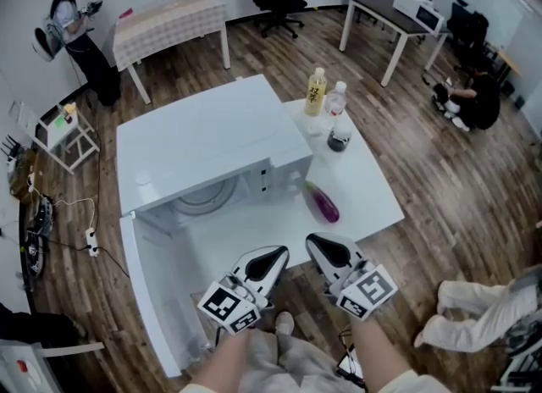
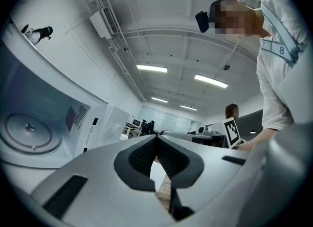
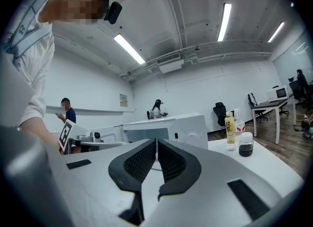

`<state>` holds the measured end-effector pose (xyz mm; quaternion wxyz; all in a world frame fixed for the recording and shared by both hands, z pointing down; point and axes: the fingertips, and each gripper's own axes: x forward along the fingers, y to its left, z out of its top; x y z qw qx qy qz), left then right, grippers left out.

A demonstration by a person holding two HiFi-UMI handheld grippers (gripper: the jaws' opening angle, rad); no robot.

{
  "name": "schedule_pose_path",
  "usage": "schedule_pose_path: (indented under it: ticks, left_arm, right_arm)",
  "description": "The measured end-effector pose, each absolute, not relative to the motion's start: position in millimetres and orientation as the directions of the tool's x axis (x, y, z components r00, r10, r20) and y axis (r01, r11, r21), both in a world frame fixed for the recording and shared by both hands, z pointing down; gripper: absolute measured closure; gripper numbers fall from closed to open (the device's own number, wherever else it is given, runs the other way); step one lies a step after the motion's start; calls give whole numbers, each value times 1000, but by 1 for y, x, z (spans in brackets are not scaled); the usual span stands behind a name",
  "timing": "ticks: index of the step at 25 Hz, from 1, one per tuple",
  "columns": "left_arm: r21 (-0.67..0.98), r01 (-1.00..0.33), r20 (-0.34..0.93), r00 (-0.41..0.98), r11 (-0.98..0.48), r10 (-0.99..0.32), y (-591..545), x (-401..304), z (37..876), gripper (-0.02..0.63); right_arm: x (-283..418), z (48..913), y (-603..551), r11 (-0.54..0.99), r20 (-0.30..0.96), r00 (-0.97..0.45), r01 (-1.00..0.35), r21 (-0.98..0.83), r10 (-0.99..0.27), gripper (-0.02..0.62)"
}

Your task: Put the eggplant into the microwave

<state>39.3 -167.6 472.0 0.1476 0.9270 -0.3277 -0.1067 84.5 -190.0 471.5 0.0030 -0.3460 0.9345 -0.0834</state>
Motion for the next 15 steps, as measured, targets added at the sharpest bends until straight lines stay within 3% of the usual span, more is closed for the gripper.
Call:
schedule_pose_path:
  ticks: [15]
  left_arm:
    - [390, -573, -37, 773, -721, -634, -195, 45, 514, 604]
  right_arm:
    - [114, 534, -244, 690, 155, -700, -714, -121, -697, 560]
